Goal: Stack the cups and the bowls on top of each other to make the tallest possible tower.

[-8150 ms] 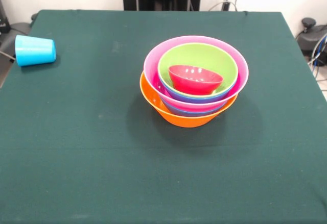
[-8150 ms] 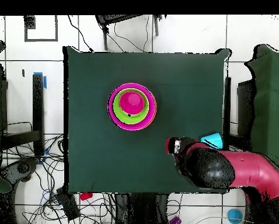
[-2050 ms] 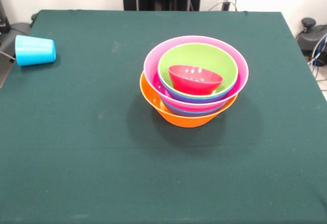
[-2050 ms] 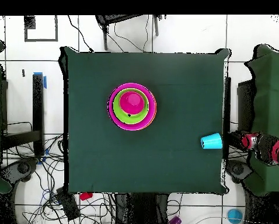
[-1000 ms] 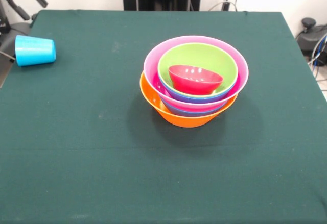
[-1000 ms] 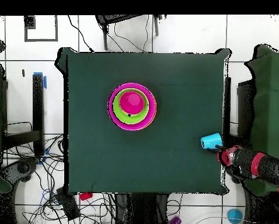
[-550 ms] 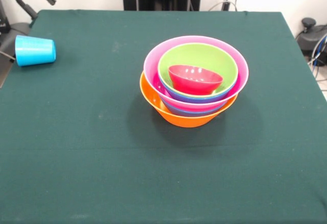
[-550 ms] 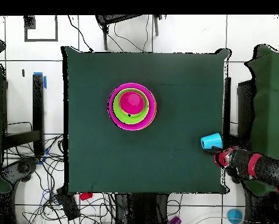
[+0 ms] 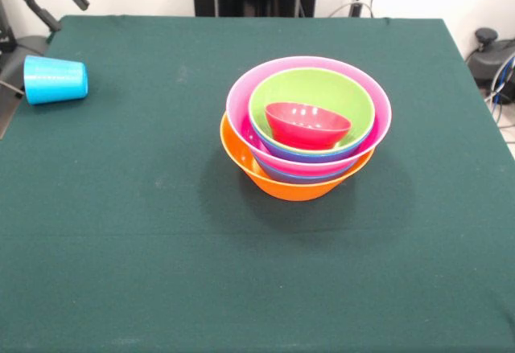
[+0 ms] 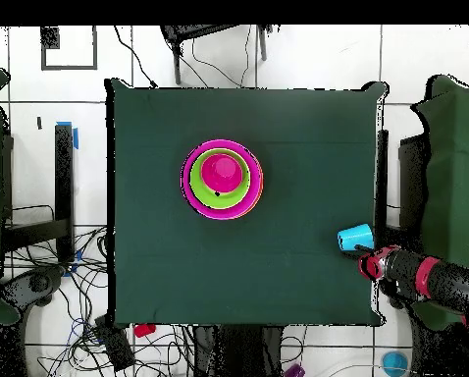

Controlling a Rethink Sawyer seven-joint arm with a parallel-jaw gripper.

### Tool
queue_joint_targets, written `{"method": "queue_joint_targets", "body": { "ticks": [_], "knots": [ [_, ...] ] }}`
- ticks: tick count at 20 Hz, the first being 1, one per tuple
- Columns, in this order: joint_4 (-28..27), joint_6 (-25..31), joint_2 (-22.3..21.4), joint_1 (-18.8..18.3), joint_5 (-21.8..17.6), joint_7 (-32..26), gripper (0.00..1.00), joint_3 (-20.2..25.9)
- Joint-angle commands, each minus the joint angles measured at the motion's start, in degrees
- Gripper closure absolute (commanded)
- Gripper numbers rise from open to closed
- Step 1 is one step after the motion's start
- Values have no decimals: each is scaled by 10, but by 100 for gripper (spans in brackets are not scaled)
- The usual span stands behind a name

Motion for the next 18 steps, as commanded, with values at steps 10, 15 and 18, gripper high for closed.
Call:
{"method": "queue_joint_targets", "body": {
  "ticks": [10,15,18],
  "knots": [
    [-74,-17,34,30,-61,-199,0,7],
    [-83,-21,39,30,-63,-190,0,7],
    [-89,-31,46,26,-74,-210,0,15]
  ]
}}
